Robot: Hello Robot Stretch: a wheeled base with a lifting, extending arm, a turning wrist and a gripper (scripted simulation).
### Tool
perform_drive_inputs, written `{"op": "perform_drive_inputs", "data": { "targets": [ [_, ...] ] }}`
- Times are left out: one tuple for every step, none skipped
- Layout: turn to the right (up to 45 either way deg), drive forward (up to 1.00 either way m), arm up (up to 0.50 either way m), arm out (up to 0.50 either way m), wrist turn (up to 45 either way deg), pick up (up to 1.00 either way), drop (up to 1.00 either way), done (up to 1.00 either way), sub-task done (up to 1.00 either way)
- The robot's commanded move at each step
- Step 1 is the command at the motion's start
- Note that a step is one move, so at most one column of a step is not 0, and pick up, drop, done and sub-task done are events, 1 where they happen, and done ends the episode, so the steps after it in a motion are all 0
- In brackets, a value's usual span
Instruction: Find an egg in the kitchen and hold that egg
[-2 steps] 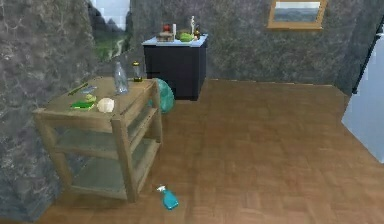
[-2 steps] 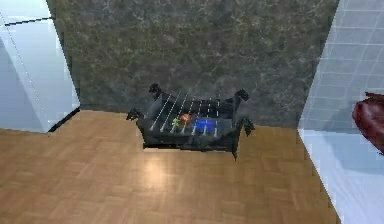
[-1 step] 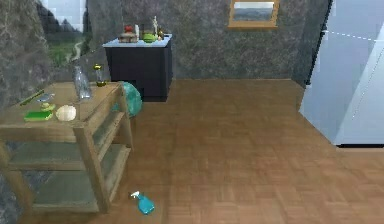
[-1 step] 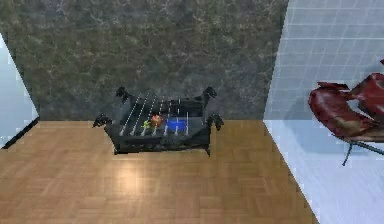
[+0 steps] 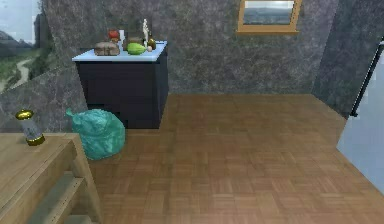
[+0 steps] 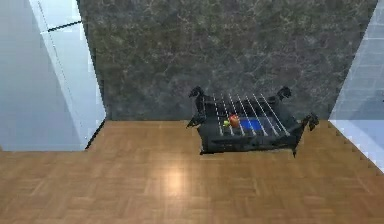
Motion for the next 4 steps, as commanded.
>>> {"op": "perform_drive_inputs", "data": {
  "targets": [
    [-3.0,0.0,0.0,0.0,0.0,0.0,0.0,0.0,0.0],
    [0.0,1.0,0.0,0.0,0.0,0.0,0.0,0.0,0.0],
    [-3.0,0.0,0.0,0.0,0.0,0.0,0.0,0.0,0.0],
    [0.0,0.8,0.0,0.0,0.0,0.0,0.0,0.0,0.0]
  ]
}}
